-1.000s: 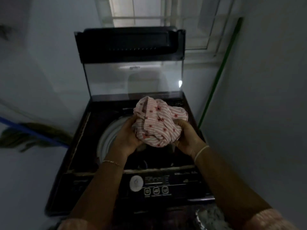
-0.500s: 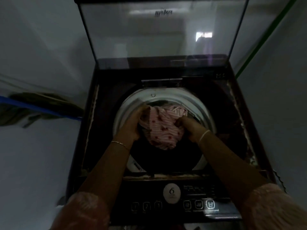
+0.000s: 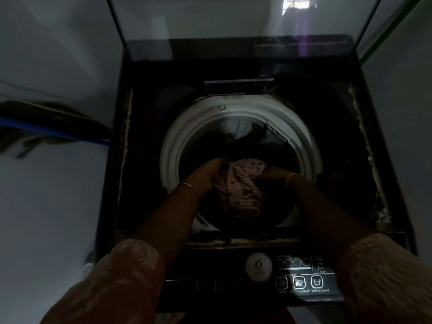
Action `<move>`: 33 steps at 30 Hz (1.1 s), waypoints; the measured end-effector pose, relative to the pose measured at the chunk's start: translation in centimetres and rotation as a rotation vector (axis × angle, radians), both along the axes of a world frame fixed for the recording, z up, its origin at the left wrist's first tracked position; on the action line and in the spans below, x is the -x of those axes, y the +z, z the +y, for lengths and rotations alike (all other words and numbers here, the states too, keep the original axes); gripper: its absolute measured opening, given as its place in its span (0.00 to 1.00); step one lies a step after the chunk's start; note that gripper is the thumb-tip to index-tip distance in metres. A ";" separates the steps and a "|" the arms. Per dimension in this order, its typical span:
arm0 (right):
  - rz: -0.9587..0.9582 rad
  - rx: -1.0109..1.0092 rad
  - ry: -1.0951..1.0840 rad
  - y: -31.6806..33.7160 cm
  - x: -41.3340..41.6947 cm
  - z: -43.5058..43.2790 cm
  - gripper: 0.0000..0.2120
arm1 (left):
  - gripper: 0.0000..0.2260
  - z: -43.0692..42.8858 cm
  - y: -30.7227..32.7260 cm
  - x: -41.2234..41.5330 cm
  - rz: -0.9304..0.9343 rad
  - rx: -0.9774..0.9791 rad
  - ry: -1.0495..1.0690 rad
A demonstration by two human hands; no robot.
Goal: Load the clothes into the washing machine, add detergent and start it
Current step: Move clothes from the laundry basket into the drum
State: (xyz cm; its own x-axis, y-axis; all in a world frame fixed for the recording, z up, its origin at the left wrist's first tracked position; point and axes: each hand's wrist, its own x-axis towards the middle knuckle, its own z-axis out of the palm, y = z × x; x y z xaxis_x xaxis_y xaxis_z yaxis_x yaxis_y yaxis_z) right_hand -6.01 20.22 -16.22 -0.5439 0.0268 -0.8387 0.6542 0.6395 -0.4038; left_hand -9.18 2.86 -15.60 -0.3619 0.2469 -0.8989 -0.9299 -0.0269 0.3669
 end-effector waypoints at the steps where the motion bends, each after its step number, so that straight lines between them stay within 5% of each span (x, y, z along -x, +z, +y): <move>1: -0.005 -0.019 0.019 -0.2 -0.1 0.0 0.29 | 0.14 0.0 0.0 0.0 -0.007 -0.011 -0.028; 6: 0.027 -0.140 0.038 -1.4 0.1 0.1 0.27 | 0.11 -0.4 0.5 0.3 0.031 -0.025 -0.043; 16: 0.173 0.000 -0.003 -0.6 0.4 -0.3 0.21 | 0.12 -0.7 1.2 1.2 0.164 0.026 -0.007; 26: 0.434 0.512 -0.624 9.9 0.2 0.9 0.08 | 0.07 2.9 8.6 0.6 0.358 -0.085 -0.141; 33: 0.661 0.745 -0.903 15.8 -4.0 8.2 0.09 | 0.11 10.2 15.0 -1.3 0.455 -0.329 -0.112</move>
State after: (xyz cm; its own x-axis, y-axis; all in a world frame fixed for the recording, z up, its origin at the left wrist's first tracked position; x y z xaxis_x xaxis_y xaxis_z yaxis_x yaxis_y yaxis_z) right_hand -1.99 28.47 -0.47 -0.8835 0.2439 -0.3999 0.2766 -0.4175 -0.8656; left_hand -7.85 13.08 -0.60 -0.6497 0.5467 -0.5283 -0.6841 -0.1173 0.7199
